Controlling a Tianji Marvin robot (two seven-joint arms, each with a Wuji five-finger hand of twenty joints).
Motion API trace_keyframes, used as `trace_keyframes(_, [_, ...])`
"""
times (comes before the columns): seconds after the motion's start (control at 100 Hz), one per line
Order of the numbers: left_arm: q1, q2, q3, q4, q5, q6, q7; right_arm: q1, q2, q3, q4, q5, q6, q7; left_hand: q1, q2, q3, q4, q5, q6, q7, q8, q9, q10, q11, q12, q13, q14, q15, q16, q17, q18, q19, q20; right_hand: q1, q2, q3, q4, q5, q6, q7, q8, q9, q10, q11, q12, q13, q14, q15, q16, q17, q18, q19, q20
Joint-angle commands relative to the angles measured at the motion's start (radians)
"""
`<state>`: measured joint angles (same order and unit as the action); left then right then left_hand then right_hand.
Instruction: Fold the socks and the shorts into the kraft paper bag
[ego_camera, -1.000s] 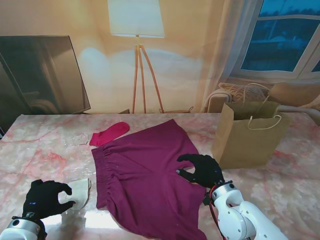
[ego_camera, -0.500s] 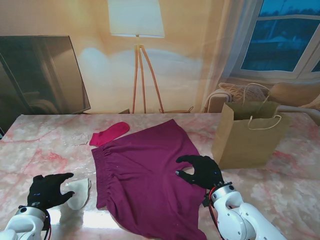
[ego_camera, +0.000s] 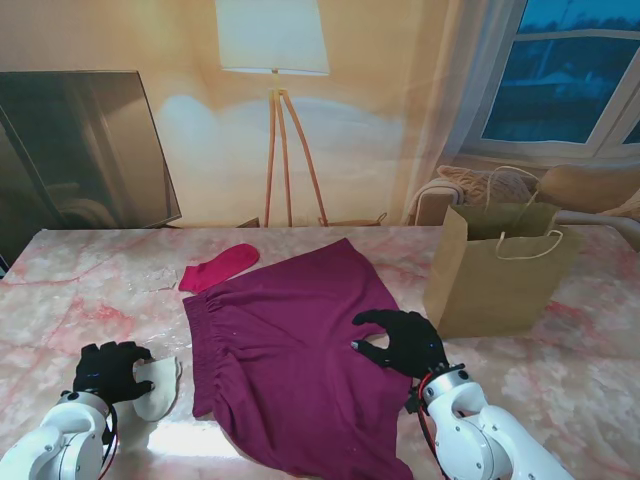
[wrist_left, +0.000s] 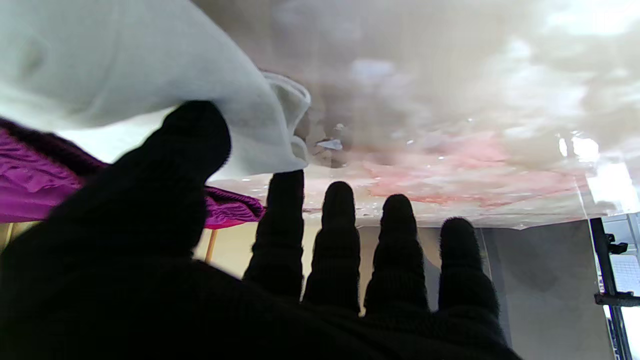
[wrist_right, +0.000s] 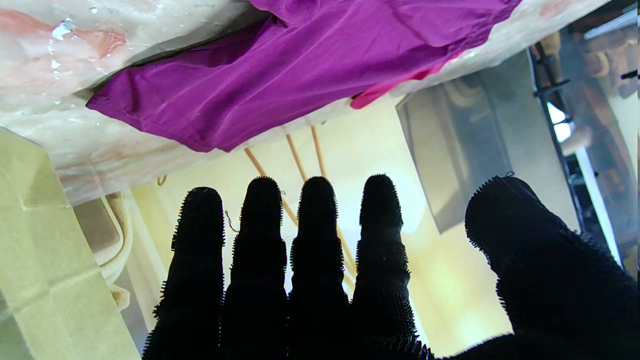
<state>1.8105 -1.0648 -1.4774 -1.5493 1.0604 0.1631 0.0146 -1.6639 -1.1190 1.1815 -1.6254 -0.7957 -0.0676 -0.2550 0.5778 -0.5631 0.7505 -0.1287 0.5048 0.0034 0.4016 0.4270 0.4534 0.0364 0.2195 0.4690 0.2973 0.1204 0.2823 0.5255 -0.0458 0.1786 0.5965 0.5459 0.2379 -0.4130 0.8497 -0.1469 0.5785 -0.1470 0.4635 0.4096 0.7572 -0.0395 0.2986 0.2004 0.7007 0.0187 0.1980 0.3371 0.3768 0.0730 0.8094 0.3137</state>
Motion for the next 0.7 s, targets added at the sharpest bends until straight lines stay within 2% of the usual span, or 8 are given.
trace_keyframes(0.0, [0.002,0.004,0.005,0.015,-0.012,-0.009,0.008,-0.009,-0.001,0.0,-0.006,-0.002,-0.001,-0.001,0.011,-0.059,0.038,0.001,0.046,-0.068,0.149,0.126,-0.027,0.03,0.007,0.014,-0.029,-0.004,0.0,0.002,-0.013,0.0,0.007,0.0,-0.018,0.015,-0.015,0.052,-0.014,-0.019,0.007,0.002,-0.03,0.0,0.006,0.008,-0.015,0.008,0.007,0.018,-0.011,0.005,0.023,0.039])
trace_keyframes(0.04, [0.002,0.004,0.007,0.021,-0.011,-0.013,0.016,-0.009,-0.001,0.0,-0.006,-0.002,0.0,-0.003,0.025,-0.063,0.051,0.001,0.072,-0.125,0.274,0.216,-0.003,0.024,0.009,0.012,-0.018,-0.002,0.005,0.003,-0.007,0.004,0.018,0.004,-0.018,0.014,-0.015,0.052,-0.014,-0.019,0.007,0.002,-0.029,0.001,0.006,0.008,-0.015,0.006,0.007,0.018,-0.011,0.005,0.023,0.039])
trace_keyframes(0.09, [0.004,0.004,0.008,0.022,-0.011,-0.011,0.019,-0.009,-0.002,0.001,-0.006,-0.002,0.0,-0.004,0.108,-0.083,-0.038,-0.056,0.103,-0.202,0.403,0.326,0.035,0.017,0.014,0.008,0.001,-0.002,0.013,0.004,0.001,0.007,0.032,0.007,-0.016,0.016,-0.013,0.052,-0.012,-0.019,0.008,0.003,-0.029,0.002,0.007,0.008,-0.015,0.007,0.007,0.018,-0.01,0.003,0.023,0.039])
trace_keyframes(0.19, [0.009,-0.002,0.006,0.027,-0.037,-0.018,0.046,-0.009,-0.002,0.0,-0.006,-0.001,0.004,-0.004,0.19,-0.082,-0.106,-0.033,0.153,-0.299,0.542,0.375,0.175,-0.021,0.037,0.001,0.092,-0.021,0.04,0.008,0.03,0.015,0.069,0.018,-0.016,0.018,-0.012,0.052,-0.013,-0.019,0.008,0.002,-0.028,0.002,0.007,0.008,-0.013,0.008,0.008,0.019,-0.009,0.002,0.023,0.039])
trace_keyframes(0.27, [0.019,-0.008,-0.001,0.017,-0.079,-0.022,0.057,-0.009,-0.002,-0.001,-0.006,0.0,0.008,-0.002,0.205,-0.09,-0.098,-0.031,0.162,-0.297,0.553,0.367,0.39,-0.069,0.067,-0.02,0.302,-0.071,0.065,-0.016,0.115,0.028,0.163,0.056,-0.016,0.021,-0.013,0.052,-0.013,-0.02,0.008,0.003,-0.028,0.003,0.007,0.008,-0.013,0.009,0.008,0.019,-0.01,0.001,0.022,0.039])
trace_keyframes(0.37, [0.029,-0.02,-0.008,0.007,-0.138,-0.031,0.089,-0.007,-0.002,-0.004,-0.006,0.002,0.012,-0.001,0.223,-0.109,-0.063,-0.026,0.156,-0.297,0.589,0.372,0.532,-0.043,0.081,-0.055,0.462,-0.067,0.11,-0.035,0.192,0.021,0.292,0.103,-0.017,0.024,-0.014,0.052,-0.014,-0.019,0.007,0.002,-0.027,0.003,0.007,0.009,-0.013,0.009,0.009,0.019,-0.009,0.001,0.023,0.039])
trace_keyframes(0.44, [0.04,-0.026,-0.017,-0.013,-0.166,-0.036,0.095,-0.006,-0.002,-0.005,-0.006,0.003,0.015,0.001,0.224,-0.122,-0.034,-0.024,0.148,-0.304,0.619,0.366,0.66,-0.069,0.053,0.074,0.554,-0.065,0.17,-0.025,0.229,0.015,0.364,0.119,-0.017,0.026,-0.016,0.052,-0.012,-0.018,0.008,0.002,-0.028,0.006,0.007,0.008,-0.014,0.009,0.008,0.019,-0.009,0.0,0.023,0.04])
trace_keyframes(0.69, [0.075,-0.053,-0.045,-0.096,-0.232,-0.057,0.189,-0.002,-0.002,-0.006,-0.011,0.001,0.02,0.001,0.232,-0.168,0.009,-0.02,0.158,-0.313,0.64,0.364,0.864,-0.08,-0.015,0.229,0.699,-0.056,0.296,0.03,0.314,-0.008,0.464,0.14,-0.014,0.026,-0.017,0.054,-0.01,-0.016,0.008,0.003,-0.024,0.005,0.01,0.01,-0.005,0.007,0.013,0.02,-0.005,-0.007,0.025,0.039])
